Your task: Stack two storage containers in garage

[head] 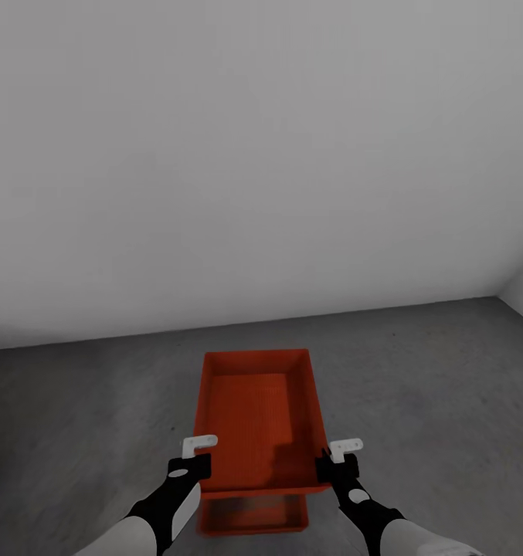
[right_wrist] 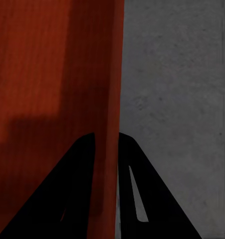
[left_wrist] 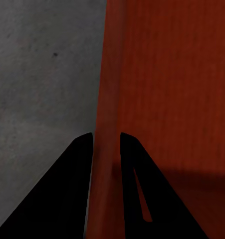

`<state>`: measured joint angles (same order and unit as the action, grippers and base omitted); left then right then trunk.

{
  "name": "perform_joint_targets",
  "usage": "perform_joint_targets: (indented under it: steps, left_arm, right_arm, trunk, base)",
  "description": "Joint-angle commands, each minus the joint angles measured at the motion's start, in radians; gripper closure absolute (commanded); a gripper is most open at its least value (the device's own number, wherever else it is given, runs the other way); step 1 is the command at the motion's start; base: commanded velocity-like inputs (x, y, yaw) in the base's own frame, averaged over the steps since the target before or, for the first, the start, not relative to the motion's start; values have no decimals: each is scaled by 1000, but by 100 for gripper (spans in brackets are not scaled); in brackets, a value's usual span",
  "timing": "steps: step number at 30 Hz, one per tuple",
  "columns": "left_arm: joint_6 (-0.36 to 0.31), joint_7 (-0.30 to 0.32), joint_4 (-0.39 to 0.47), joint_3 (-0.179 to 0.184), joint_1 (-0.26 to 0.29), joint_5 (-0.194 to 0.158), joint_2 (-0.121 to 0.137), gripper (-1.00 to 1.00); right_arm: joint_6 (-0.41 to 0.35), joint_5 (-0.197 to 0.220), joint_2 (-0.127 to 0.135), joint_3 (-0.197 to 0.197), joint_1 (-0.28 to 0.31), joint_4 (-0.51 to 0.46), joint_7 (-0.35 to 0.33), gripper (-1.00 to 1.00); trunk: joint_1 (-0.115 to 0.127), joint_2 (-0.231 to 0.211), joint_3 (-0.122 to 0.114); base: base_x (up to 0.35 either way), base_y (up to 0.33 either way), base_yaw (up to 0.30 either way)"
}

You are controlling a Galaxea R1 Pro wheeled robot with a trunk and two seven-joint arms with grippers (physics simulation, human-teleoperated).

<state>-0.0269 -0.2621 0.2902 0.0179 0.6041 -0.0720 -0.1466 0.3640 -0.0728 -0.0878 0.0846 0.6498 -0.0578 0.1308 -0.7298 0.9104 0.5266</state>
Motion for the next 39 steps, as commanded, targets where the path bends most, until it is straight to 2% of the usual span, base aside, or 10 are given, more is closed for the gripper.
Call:
perform_joint_targets:
  steps: [1, 13, 25, 39]
  left_arm:
    - [39, -16, 5, -9, 0, 15, 7, 100]
    - [39, -16, 4, -9, 0, 15, 7, 100]
    - [39, -16, 5, -10, 0, 15, 6, 100]
    - [39, -16, 6, -10, 0, 15, 7, 100]
  right_arm:
    - [4, 17, 0, -40, 1, 4, 15, 100]
    - [4, 16, 0, -39, 1, 4, 15, 100]
    - [4, 16, 0, -40, 1, 4, 15, 100]
    - [3, 16, 0, -40, 1, 4, 15, 100]
  trunk:
    - [0, 1, 1]
    - [0, 1, 1]
    - [0, 1, 1]
    - [0, 1, 1]
  base:
    - [0, 0, -228]
    - [0, 8, -48]
    - [0, 149, -1]
    - [0, 8, 0]
